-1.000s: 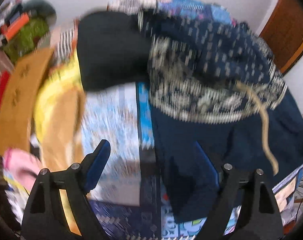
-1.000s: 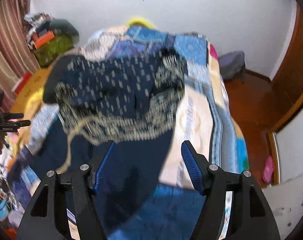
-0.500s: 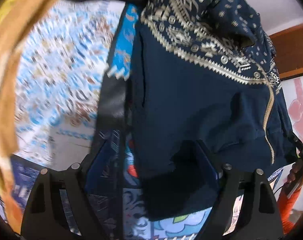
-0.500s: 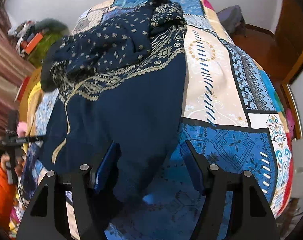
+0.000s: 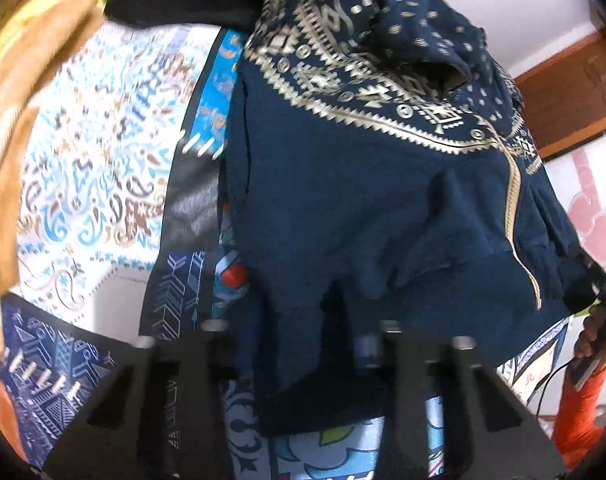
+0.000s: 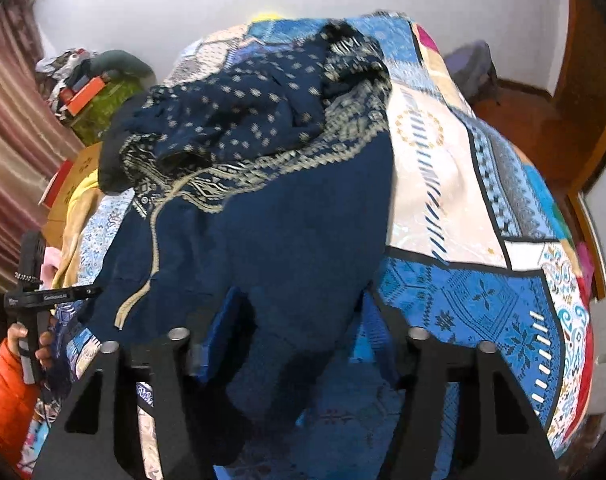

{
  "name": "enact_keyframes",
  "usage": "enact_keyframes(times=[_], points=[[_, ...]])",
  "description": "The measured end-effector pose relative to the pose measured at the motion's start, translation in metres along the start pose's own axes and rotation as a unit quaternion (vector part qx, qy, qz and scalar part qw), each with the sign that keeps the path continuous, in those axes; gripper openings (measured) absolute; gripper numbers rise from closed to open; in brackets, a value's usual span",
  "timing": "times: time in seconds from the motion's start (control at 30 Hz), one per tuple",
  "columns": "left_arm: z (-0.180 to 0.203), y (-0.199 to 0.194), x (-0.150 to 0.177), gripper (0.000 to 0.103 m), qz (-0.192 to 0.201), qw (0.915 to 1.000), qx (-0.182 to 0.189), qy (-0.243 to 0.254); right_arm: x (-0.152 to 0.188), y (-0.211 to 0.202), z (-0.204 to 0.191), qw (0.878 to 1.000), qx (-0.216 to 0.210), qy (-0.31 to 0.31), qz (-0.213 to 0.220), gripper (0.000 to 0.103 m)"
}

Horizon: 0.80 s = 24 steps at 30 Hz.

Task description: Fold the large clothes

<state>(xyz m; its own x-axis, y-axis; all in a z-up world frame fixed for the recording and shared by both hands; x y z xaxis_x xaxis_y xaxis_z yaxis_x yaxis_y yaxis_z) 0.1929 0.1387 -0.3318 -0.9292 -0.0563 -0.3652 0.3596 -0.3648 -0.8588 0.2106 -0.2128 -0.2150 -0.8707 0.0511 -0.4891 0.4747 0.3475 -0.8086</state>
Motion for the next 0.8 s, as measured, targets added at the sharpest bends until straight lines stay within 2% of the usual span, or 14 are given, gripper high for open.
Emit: enact_keyframes(times=[0.07, 0.13, 0.17, 0.27, 0.47, 0.6, 0.8], points=[[0.007, -0.006, -0.002, 0.013, 0.010, 0.9999, -0.004, 0.013, 0.000, -0.001, -0.003, 1.000, 0.004, -0.006, 0.012, 0.034], [0.016, -0.014, -0.006, 0.012, 0.027, 0.9993, -0.004, 0.024, -0.003, 0.001, -0.004, 1.000, 0.005, -0.002, 0.016, 0.016], [0.020, -0.017, -0.008, 0.011, 0.034, 0.9990, -0.005, 0.027, -0.005, 0.001, -0.003, 1.000, -0.001, 0.002, 0.020, 0.012], [0.032, -0.030, -0.027, 0.010, 0.061, 0.9978, -0.002, 0.027, -0.014, 0.001, -0.005, 0.999, -0.037, 0.015, 0.013, 0.009], [0.036, -0.066, -0.067, 0.009, 0.122, 0.9918, 0.005, 0.038, -0.040, -0.020, -0.023, 0.996, -0.067, -0.019, 0.060, 0.008], [0.048, -0.095, -0.115, 0.009, 0.171, 0.9838, 0.020, 0.050, -0.079, -0.026, -0.027, 0.992, -0.083, -0.014, 0.095, 0.008], [0.054, -0.126, -0.197, 0.009, 0.242, 0.9682, 0.017, 0.063, -0.162, -0.017, -0.019, 0.987, -0.090, 0.024, 0.134, 0.008]])
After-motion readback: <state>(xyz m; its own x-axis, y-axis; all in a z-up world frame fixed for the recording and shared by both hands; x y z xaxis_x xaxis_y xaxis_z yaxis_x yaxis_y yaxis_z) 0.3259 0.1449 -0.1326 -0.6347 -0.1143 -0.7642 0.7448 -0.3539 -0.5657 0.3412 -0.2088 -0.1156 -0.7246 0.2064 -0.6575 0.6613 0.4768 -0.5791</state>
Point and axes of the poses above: each gripper's, at about its wrist camera, not at the fingertips, and y roughly the way its jaws point, z to its right, x to its underside, the point moved 2 cm from there along y, roughly the way its jaws point, and after that the axes turned 11 degrees about y, right-handed, at the moved point
